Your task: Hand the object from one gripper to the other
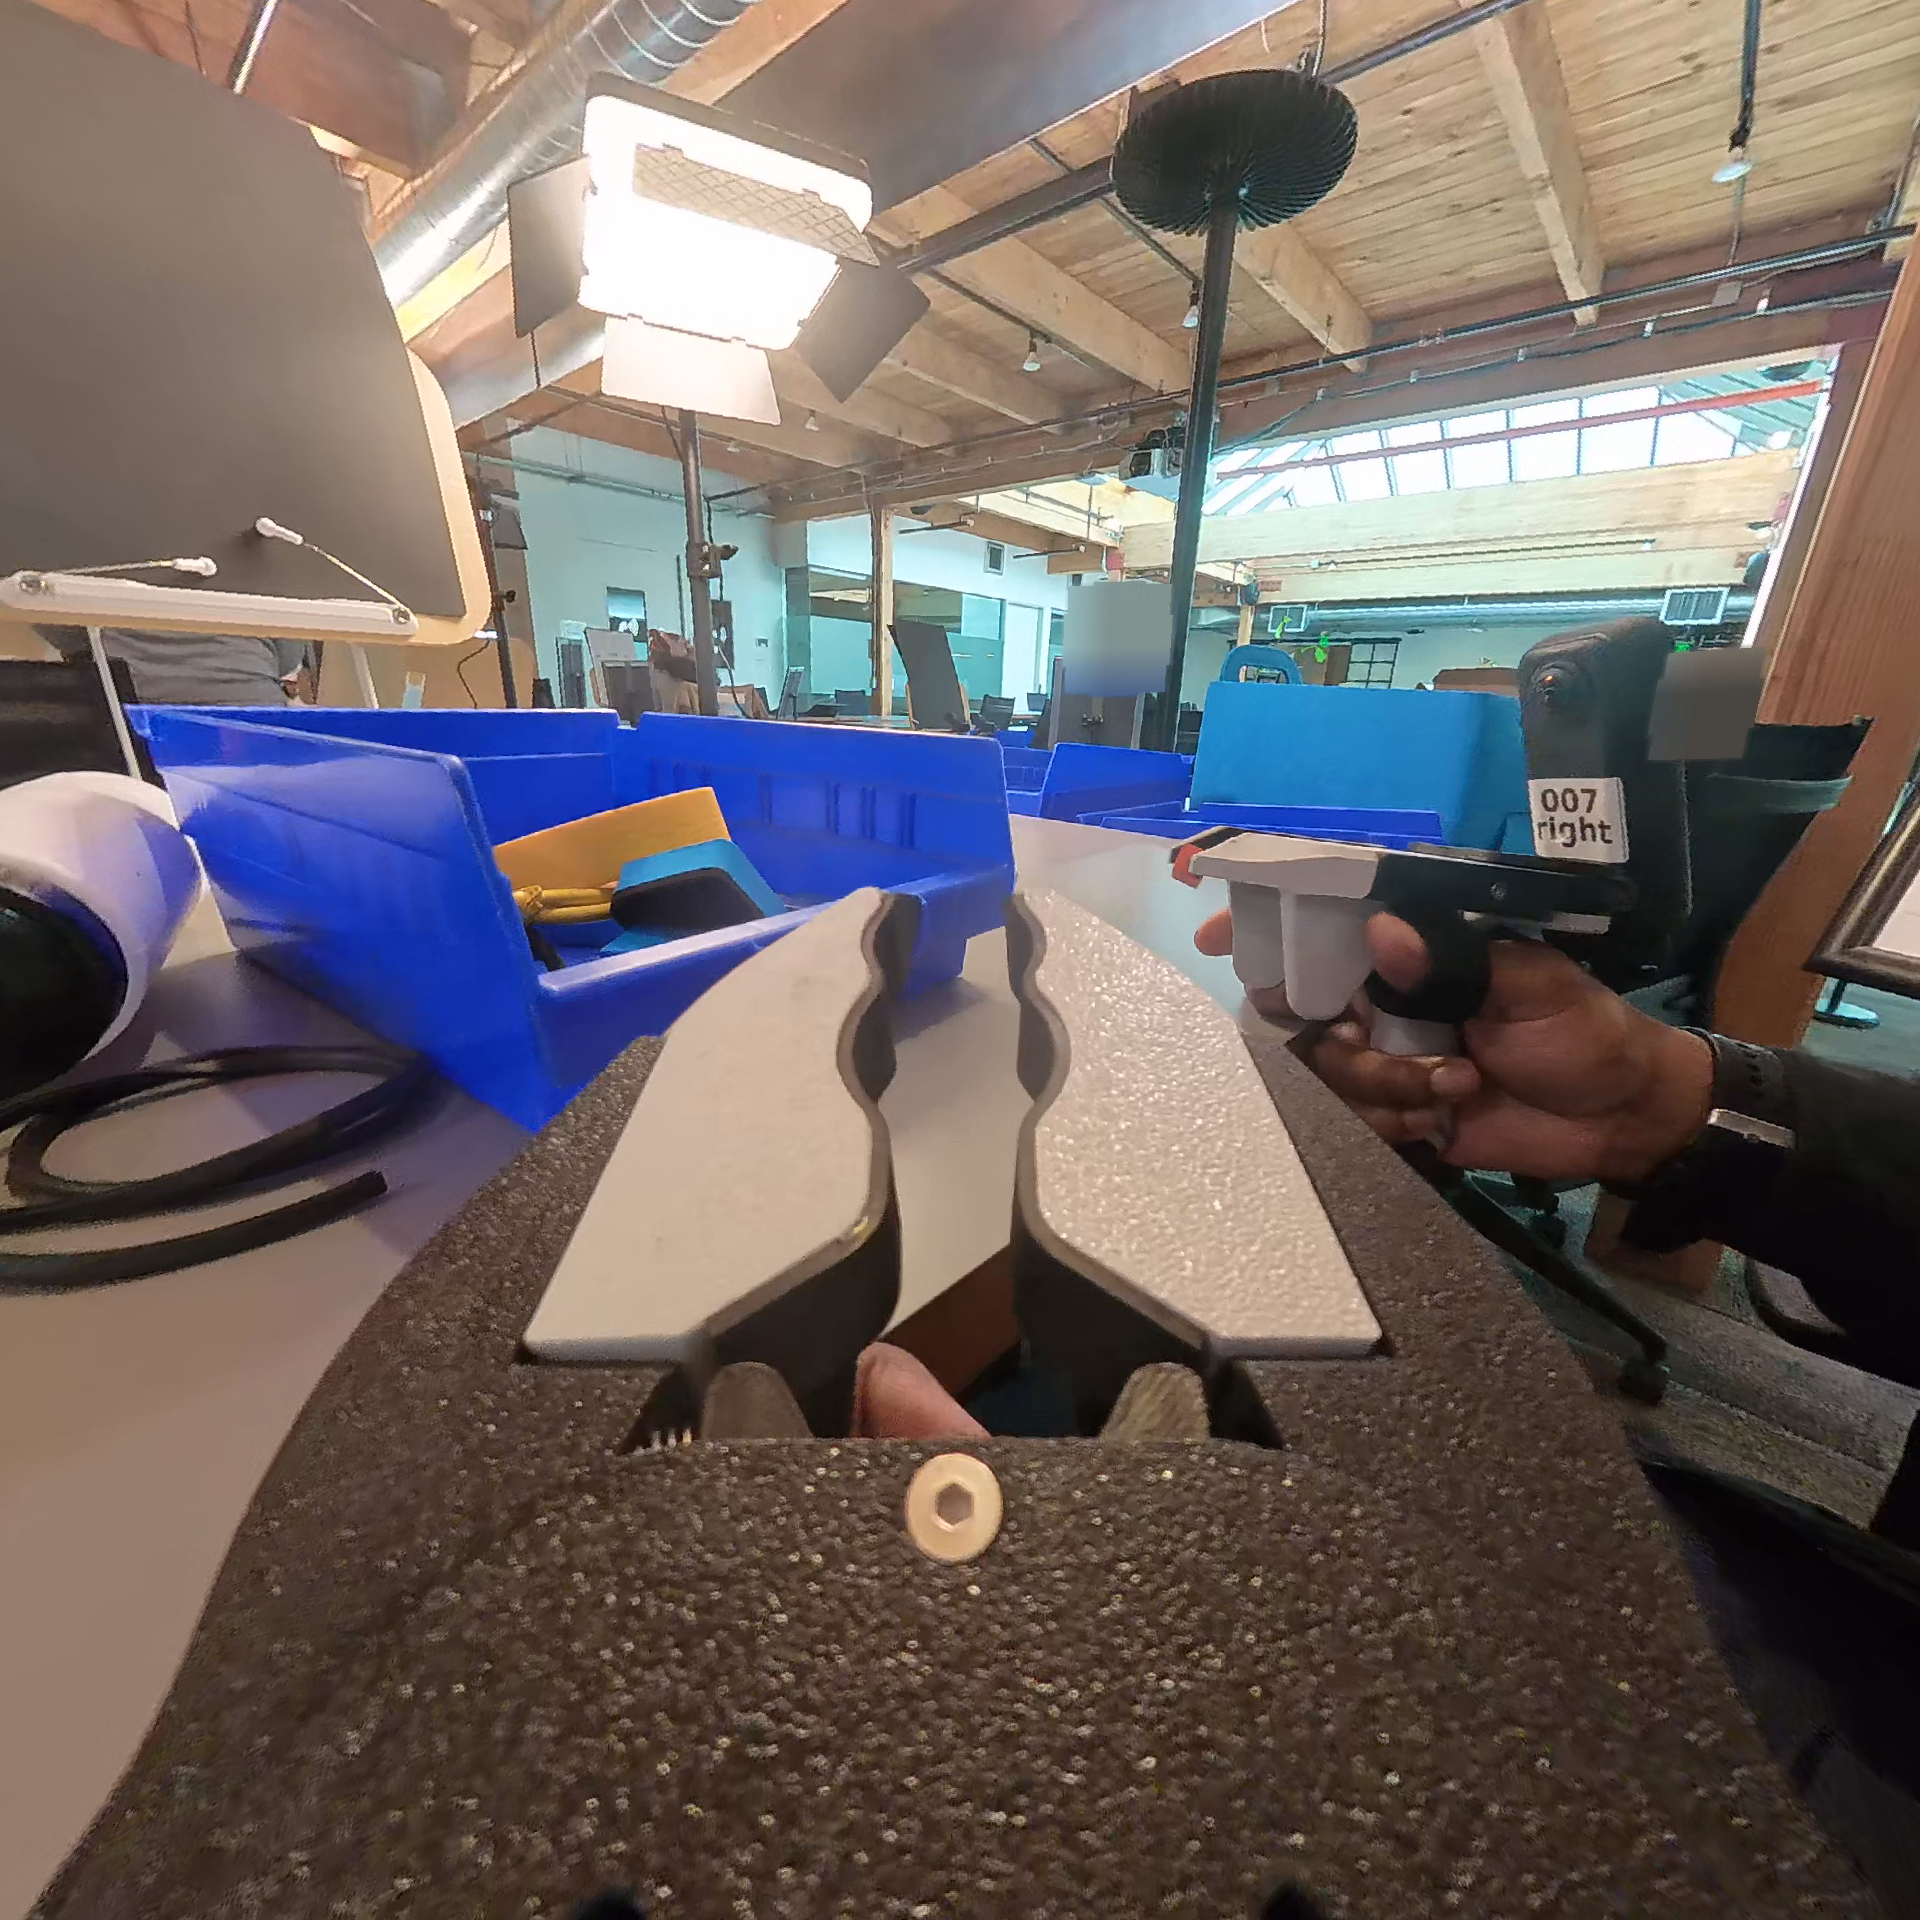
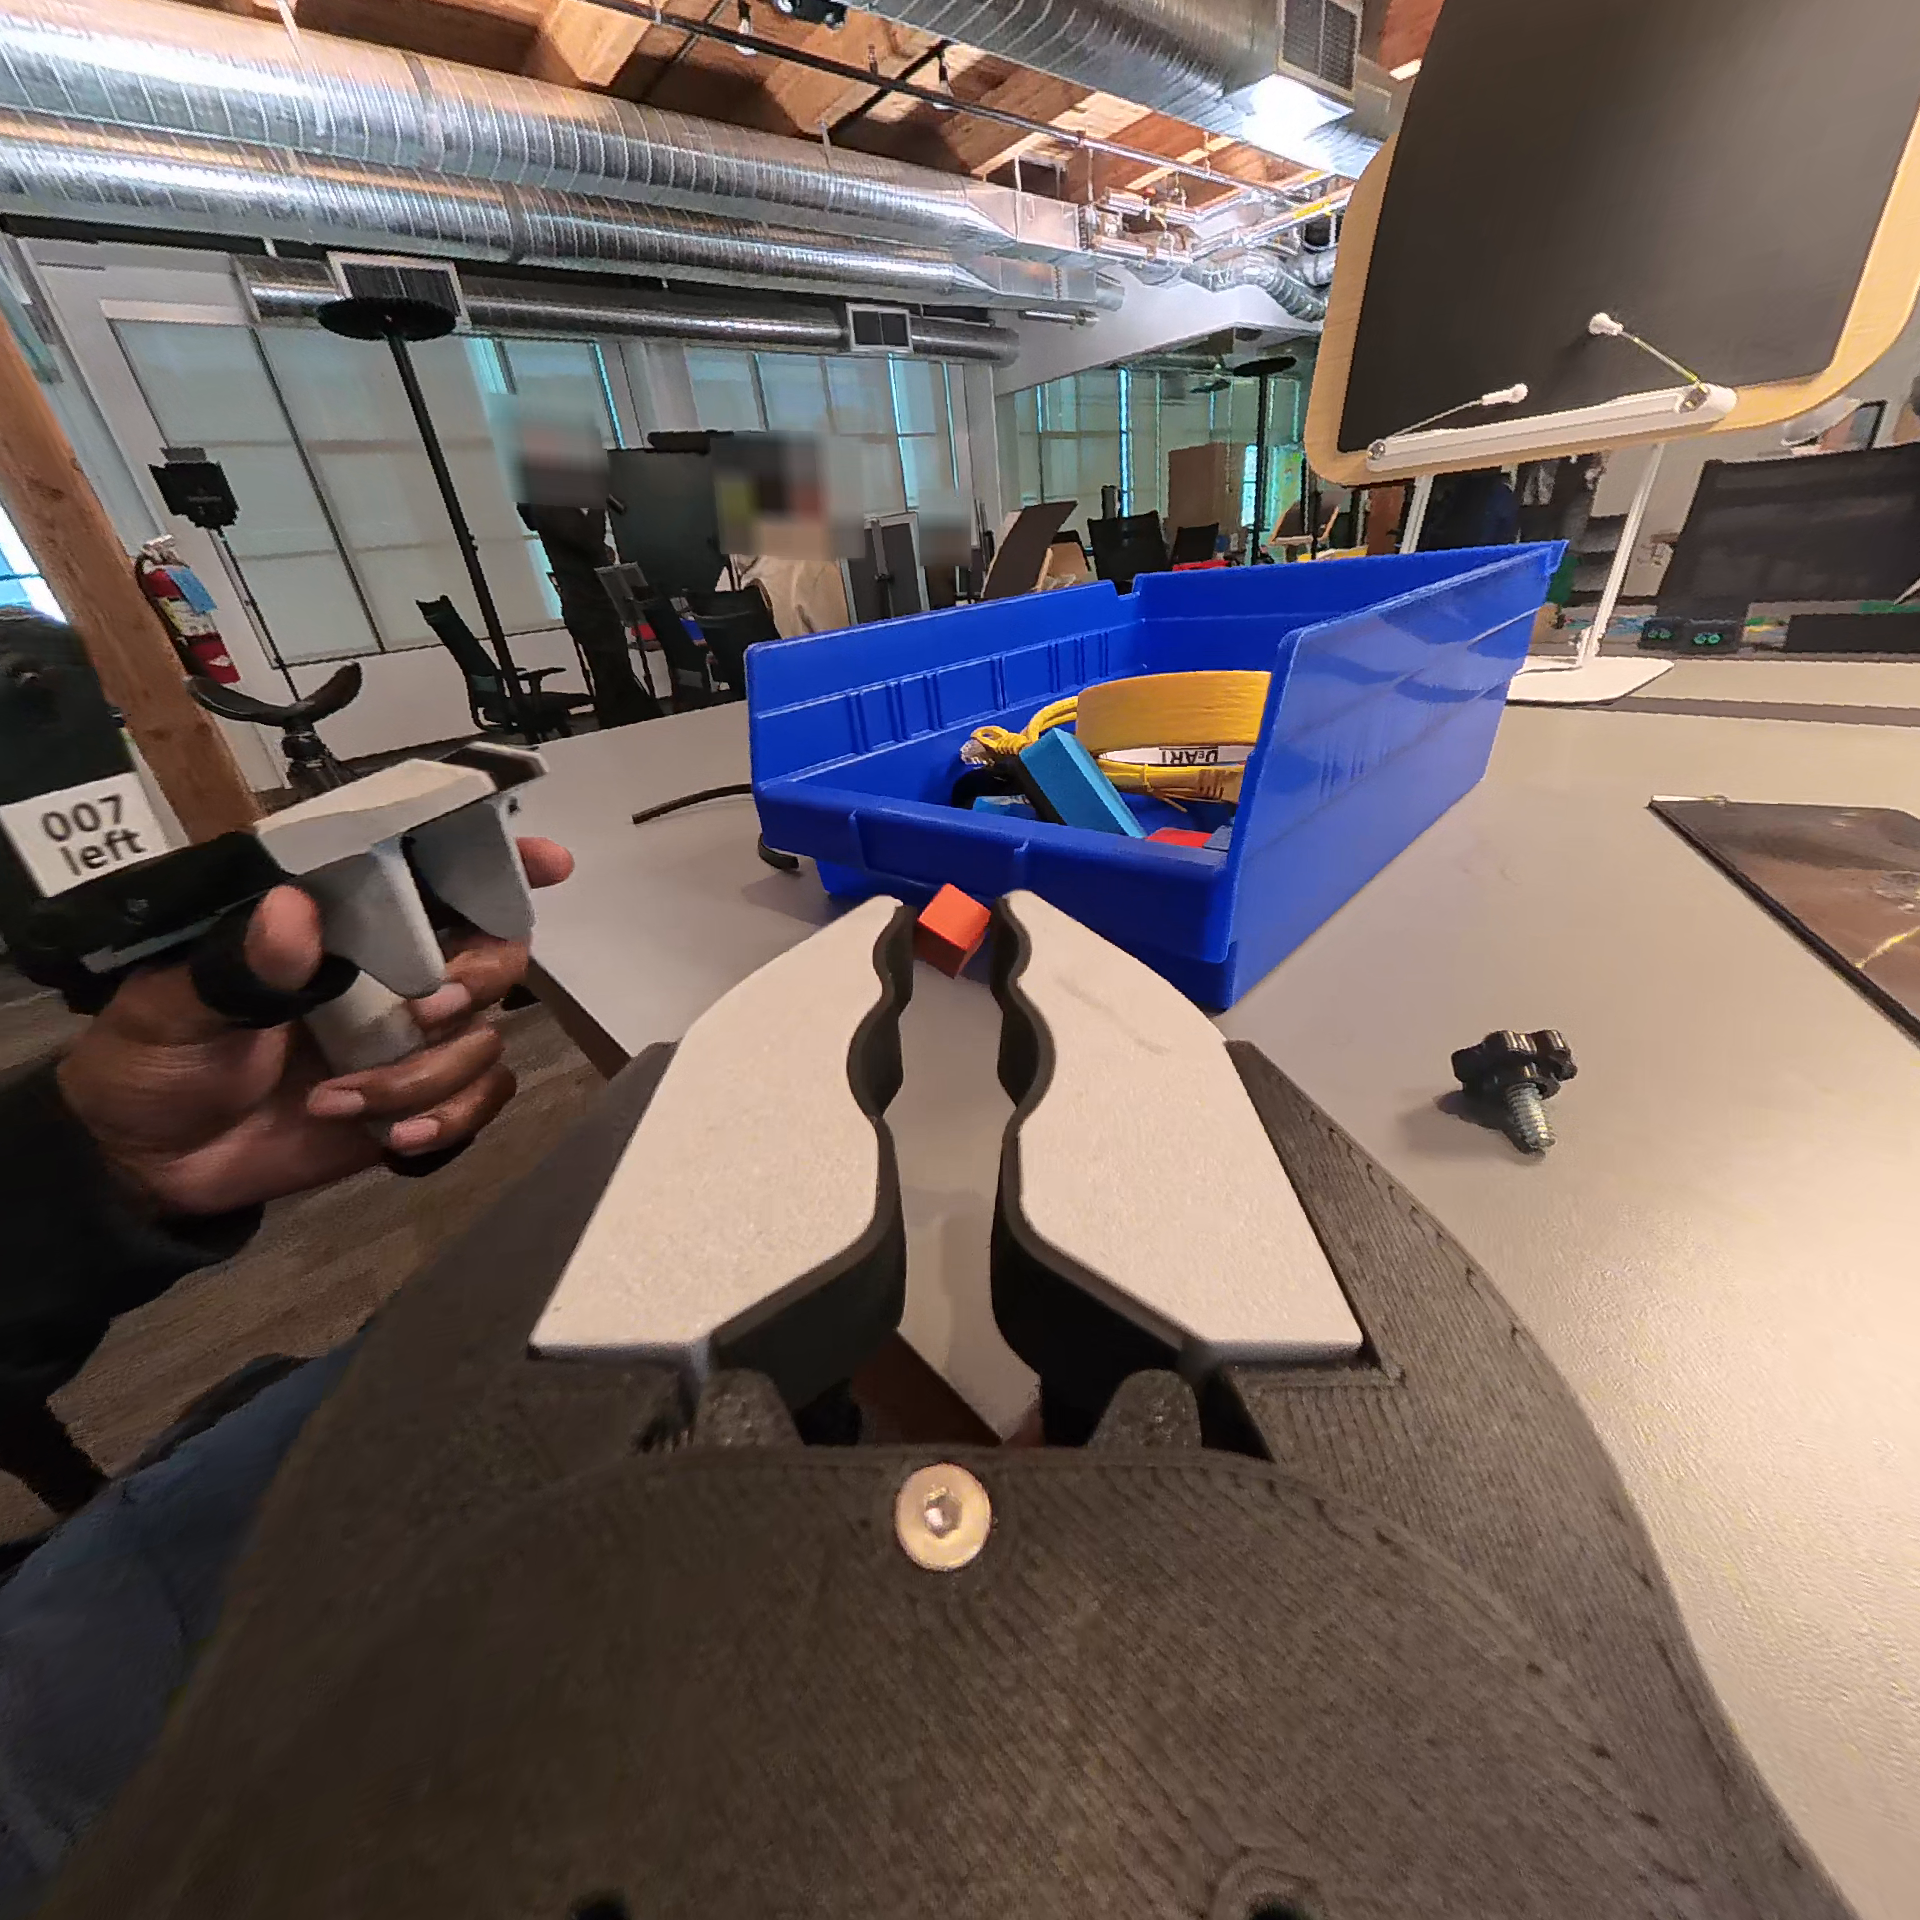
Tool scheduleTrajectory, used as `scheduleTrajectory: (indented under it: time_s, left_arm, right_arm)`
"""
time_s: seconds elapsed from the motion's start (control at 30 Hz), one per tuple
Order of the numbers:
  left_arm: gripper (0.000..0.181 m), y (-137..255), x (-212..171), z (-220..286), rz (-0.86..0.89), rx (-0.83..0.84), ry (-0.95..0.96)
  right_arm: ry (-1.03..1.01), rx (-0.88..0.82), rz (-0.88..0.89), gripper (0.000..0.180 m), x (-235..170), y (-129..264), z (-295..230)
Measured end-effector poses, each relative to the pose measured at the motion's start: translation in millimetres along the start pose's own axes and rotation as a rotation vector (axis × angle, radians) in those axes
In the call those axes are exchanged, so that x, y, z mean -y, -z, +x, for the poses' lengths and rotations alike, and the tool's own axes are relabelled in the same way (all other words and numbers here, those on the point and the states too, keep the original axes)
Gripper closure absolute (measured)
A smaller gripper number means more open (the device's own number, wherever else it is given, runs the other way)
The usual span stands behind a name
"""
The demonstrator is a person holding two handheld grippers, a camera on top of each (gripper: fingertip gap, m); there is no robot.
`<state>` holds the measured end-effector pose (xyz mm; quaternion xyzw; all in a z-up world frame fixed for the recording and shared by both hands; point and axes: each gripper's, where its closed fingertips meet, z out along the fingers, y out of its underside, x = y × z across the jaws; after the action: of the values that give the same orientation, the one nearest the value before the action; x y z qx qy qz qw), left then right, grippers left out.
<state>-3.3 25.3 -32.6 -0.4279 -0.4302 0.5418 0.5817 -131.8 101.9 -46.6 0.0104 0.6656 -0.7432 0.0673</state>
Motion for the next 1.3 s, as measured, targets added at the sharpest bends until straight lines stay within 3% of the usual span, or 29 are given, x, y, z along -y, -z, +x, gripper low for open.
scheduleTrajectory:
  time_s: [0.57, 0.83, 1.3]
  left_arm:
    - [0.160, -45, -19, 10, -0.059, -0.112, 0.063]
    - [0.168, -55, -29, -4, -0.160, -0.031, 0.160]
    - [0.164, -47, -22, 7, -0.097, -0.113, 0.108]
  right_arm:
    - [0.053, -0.071, 0.000, 0.166, 2, 39, -4]
    - [0.055, -0.123, -0.005, 0.166, 2, 55, 3]
    - [0.054, -0.086, -0.005, 0.166, -1, 39, -3]
